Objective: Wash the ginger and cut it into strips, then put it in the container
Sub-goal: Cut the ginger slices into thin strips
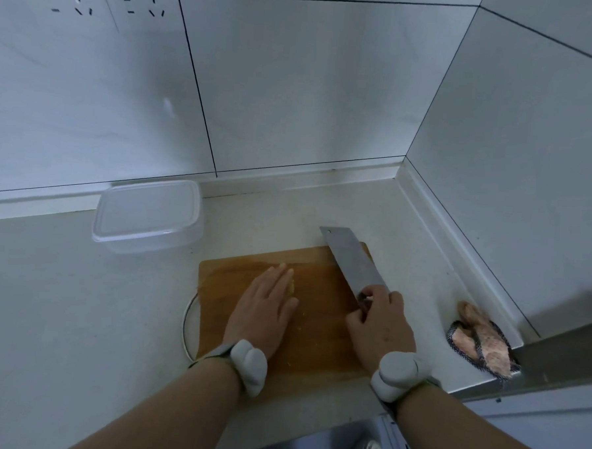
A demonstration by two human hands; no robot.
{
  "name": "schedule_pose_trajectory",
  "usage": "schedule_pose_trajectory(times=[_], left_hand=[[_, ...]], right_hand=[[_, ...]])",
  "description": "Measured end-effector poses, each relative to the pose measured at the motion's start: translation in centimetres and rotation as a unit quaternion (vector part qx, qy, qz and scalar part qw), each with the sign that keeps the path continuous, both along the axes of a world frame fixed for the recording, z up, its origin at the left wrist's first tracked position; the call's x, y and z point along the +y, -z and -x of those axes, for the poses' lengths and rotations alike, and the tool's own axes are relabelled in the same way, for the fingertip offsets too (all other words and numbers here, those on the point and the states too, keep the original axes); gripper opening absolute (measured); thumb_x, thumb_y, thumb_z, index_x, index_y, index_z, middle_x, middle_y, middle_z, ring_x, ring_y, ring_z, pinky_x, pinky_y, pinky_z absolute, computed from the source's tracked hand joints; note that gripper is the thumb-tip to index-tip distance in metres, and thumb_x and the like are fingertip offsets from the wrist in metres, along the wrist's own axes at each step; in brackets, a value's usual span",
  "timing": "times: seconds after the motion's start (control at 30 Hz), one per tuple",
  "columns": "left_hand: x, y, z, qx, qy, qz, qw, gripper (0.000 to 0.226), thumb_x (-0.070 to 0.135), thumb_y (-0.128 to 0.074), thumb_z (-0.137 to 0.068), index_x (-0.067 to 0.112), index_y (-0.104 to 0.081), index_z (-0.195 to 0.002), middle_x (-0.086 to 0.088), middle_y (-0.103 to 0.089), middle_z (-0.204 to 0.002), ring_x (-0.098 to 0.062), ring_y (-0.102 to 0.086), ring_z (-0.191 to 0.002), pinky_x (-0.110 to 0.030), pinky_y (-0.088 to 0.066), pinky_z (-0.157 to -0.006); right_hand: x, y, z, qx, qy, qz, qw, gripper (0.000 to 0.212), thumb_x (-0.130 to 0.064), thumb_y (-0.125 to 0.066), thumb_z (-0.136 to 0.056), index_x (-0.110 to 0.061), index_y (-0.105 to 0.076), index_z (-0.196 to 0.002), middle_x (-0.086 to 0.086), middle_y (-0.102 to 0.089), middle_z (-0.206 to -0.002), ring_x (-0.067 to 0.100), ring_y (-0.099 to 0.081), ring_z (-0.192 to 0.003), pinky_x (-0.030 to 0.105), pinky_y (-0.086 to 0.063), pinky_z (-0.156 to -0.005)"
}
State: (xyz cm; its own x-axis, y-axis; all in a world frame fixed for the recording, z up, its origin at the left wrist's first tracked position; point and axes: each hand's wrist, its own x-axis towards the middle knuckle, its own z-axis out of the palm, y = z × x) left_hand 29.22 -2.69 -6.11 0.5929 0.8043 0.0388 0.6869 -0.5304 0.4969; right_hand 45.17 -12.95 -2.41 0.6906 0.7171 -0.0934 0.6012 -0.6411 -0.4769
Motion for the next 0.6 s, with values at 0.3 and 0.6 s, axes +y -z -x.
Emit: schedule_pose_trajectory(times=[0.3, 0.6], left_hand=[[0.3, 0.7, -0.4, 0.021, 0.022, 0.016, 0.999, 0.054, 0.042, -0.029, -0.101, 0.029, -0.016, -0.151, 0.013, -0.013, -0.157, -0.008, -0.007, -0.145, -0.029, -0.002, -0.119], [0.5, 1.2, 0.4, -0.091, 0.029, -0.125, 0.988, 0.038, 0.031, -0.04, -0.091, 0.017, -0.072, -0.107, 0.001, -0.066, -0.111, -0.015, -0.052, -0.106, -0.03, -0.054, -0.083]], right_hand=[[0.4, -1.1, 0.7, 0.061, -0.062, -0.123, 0.989, 0.028, -0.028, -0.059, -0.093, -0.029, -0.05, -0.12, -0.01, -0.055, -0.088, 0.008, -0.056, -0.072, 0.02, -0.047, -0.064], [2.4, -2.2, 0.6, -0.067, -0.17, 0.118, 0.976, 0.027, -0.03, -0.041, -0.1, -0.027, -0.047, -0.075, -0.008, -0.054, -0.069, 0.011, -0.056, -0.06, 0.023, -0.044, -0.057]])
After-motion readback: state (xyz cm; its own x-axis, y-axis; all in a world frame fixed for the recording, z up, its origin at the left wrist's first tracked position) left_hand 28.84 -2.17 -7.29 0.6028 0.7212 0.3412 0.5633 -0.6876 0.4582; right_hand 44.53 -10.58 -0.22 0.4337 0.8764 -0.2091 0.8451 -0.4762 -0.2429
